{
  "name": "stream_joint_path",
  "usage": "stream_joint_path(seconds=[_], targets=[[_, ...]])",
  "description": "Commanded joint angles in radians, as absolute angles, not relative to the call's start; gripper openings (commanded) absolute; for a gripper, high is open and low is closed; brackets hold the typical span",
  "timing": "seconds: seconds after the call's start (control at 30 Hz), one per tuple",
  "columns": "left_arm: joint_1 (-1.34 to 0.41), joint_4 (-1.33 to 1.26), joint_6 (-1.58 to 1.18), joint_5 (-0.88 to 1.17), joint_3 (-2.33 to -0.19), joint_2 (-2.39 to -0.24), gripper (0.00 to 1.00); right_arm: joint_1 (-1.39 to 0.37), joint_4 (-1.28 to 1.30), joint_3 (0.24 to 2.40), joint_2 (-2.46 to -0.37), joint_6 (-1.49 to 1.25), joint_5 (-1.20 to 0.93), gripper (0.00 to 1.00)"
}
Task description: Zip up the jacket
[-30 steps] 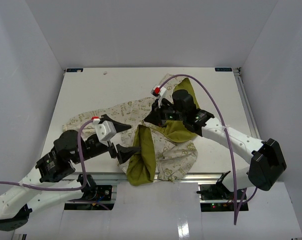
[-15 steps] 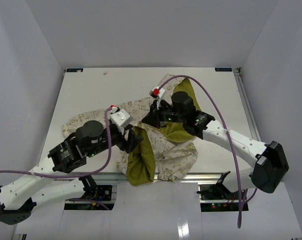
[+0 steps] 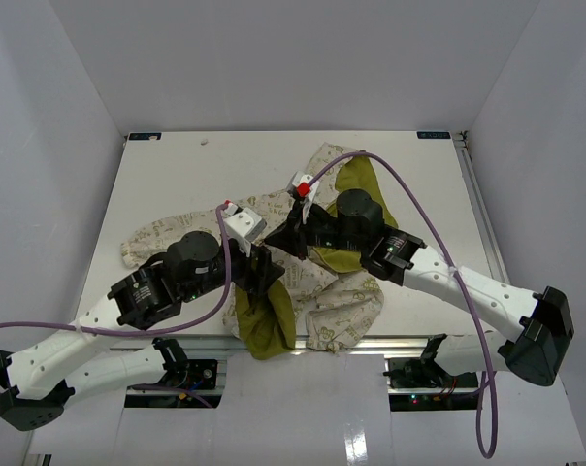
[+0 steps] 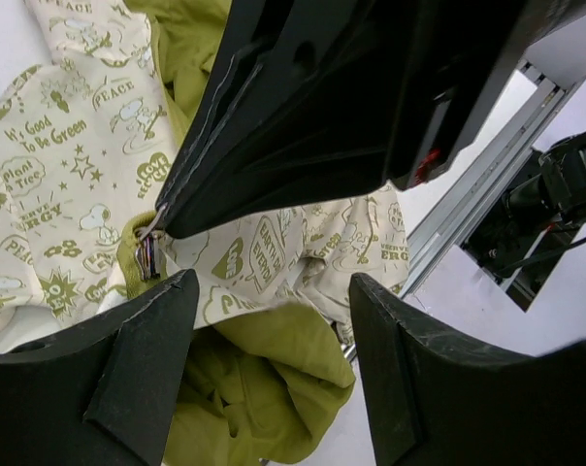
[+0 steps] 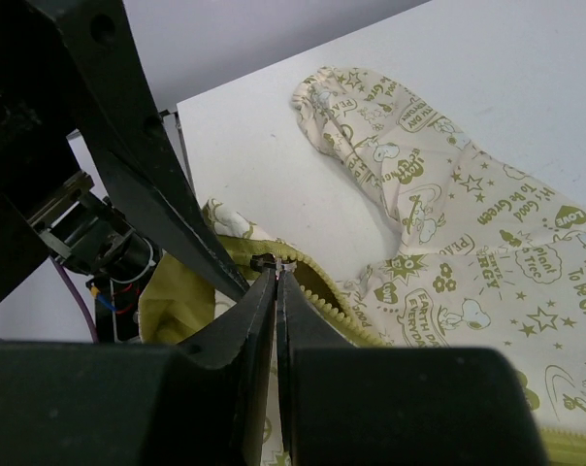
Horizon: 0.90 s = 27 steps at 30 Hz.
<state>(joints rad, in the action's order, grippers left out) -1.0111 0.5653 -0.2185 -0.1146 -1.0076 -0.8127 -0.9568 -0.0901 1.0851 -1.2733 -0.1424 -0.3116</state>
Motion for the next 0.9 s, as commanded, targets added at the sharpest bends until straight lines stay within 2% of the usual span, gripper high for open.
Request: stream_joint_path(seconds=[0.0, 0.33, 0.6, 0.87], targets=[[-1.014, 0.605, -0.243, -0.14, -1.01, -0.788, 0.74, -0.979, -0.175, 1.081, -1.219, -0.115, -0.267, 0.08], [-1.014, 0.682, -0.222, -0.221, -1.029, -0.747, 0.78, -1.009, -0.188, 1.041, -1.191, -0.103, -0.229, 0.08], [-1.014, 0.707, -0.196, -0.193, -1.112, -0.66, 0.8, -1.017, -0.183, 1.034, -1.179, -0.097, -0.209, 0.08], [-1.014, 0.707, -0.199, -0.205, -1.065, -0.715, 0.8, -1.047, -0.188, 1.037, -1.178, -0.089, -0.194, 0.08]])
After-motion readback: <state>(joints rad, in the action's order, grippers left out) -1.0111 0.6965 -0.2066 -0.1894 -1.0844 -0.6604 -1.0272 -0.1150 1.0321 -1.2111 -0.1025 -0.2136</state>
